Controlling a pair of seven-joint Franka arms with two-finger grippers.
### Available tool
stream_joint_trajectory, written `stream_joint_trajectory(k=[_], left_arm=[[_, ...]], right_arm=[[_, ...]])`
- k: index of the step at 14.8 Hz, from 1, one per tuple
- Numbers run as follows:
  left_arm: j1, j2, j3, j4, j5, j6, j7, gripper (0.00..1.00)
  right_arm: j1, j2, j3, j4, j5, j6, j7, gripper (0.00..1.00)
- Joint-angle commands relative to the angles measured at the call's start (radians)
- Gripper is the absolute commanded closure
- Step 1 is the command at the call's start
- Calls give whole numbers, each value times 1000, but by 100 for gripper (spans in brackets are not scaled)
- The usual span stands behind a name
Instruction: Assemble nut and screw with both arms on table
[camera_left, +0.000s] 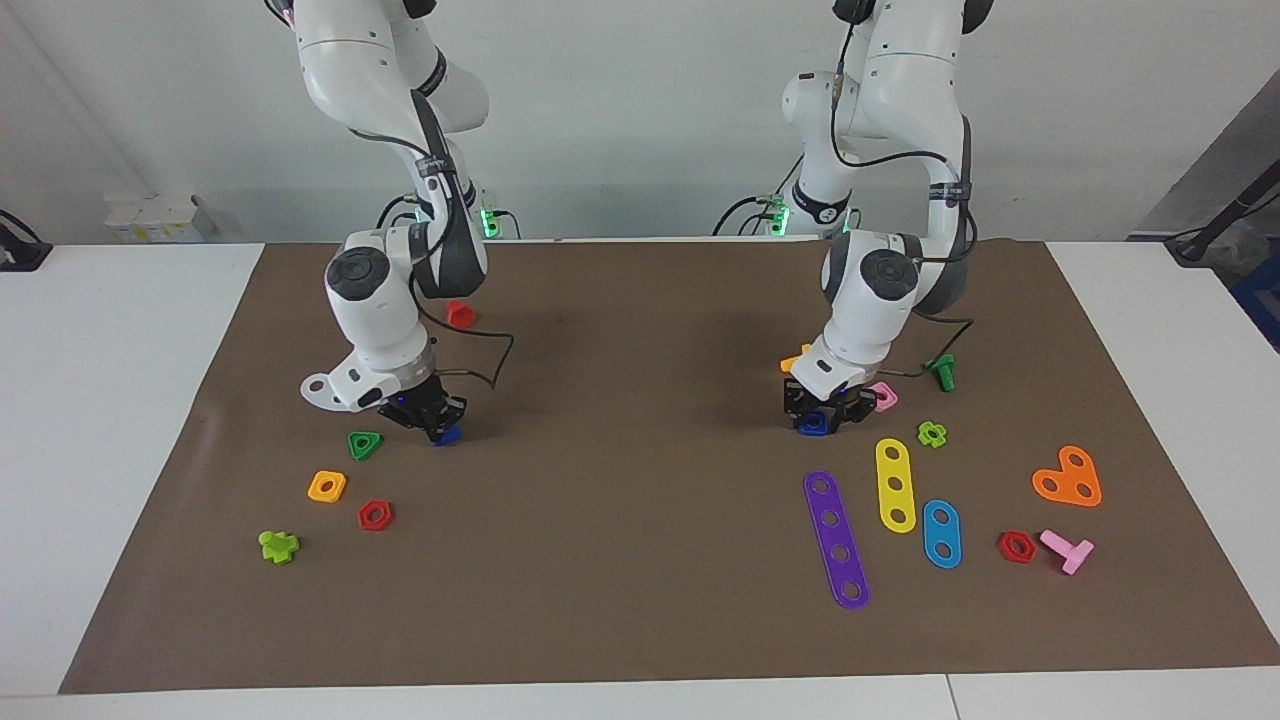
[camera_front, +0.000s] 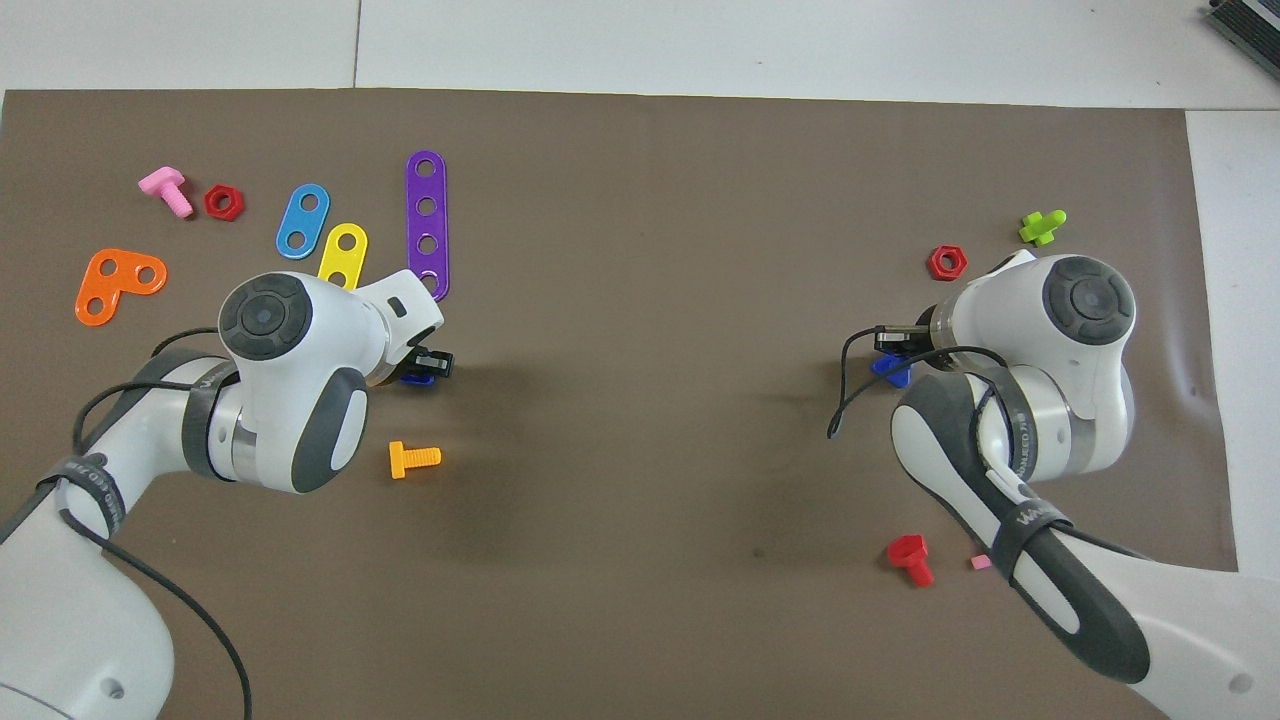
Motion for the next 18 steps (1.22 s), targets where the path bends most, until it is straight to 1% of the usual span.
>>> stream_joint_trajectory(k=[1, 2, 3, 4, 5, 6, 8, 10, 12, 13, 14, 15, 16, 18], left_arm=[[-4, -6, 8, -6, 5, -28, 11, 72], [-4, -6, 8, -4, 5, -40, 9, 93], [-4, -6, 8, -1, 5, -49, 3, 100], [-4, -6, 8, 3, 5, -61, -3, 100], [-4, -6, 8, 13, 5, -80, -3, 100], [-4, -5, 8, 31, 5, -94, -9, 100], [-10, 5, 8, 89, 4, -138, -83, 100], [-14, 26, 8, 178, 4, -233, -112, 100], [-13, 32, 8, 246, -20, -314, -114, 100], [-13, 32, 10, 255, -30, -328, -114, 100], [-14, 32, 10, 257, -30, -328, -117, 100], [-14, 32, 8, 257, -30, -330, -120, 100], [-16, 32, 10, 257, -30, -331, -121, 100], [-16, 32, 10, 260, -30, -336, -123, 100]], right_arm=[[3, -22, 2, 3, 15, -13, -15, 100], [21, -22, 2, 9, 15, -15, 0, 100], [26, -22, 2, 9, 15, -15, 12, 100], [26, -24, 1, 8, 15, -16, 0, 100], [20, -24, 1, 8, 2, -18, -35, 66], [19, -24, -1, 9, 2, -27, -82, 57], [9, -24, -1, 9, 0, -38, -125, 57], [8, -24, -1, 8, 2, -38, -147, 57], [9, -34, 1, -6, 2, -46, -147, 57], [11, -39, 1, -18, 2, -53, -144, 57], [11, -44, 1, -18, 2, -68, -144, 60], [11, -45, 1, -18, 0, -75, -147, 70], [9, -47, 1, -18, 0, -76, -147, 100], [9, -54, 1, -18, 2, -78, -141, 100]])
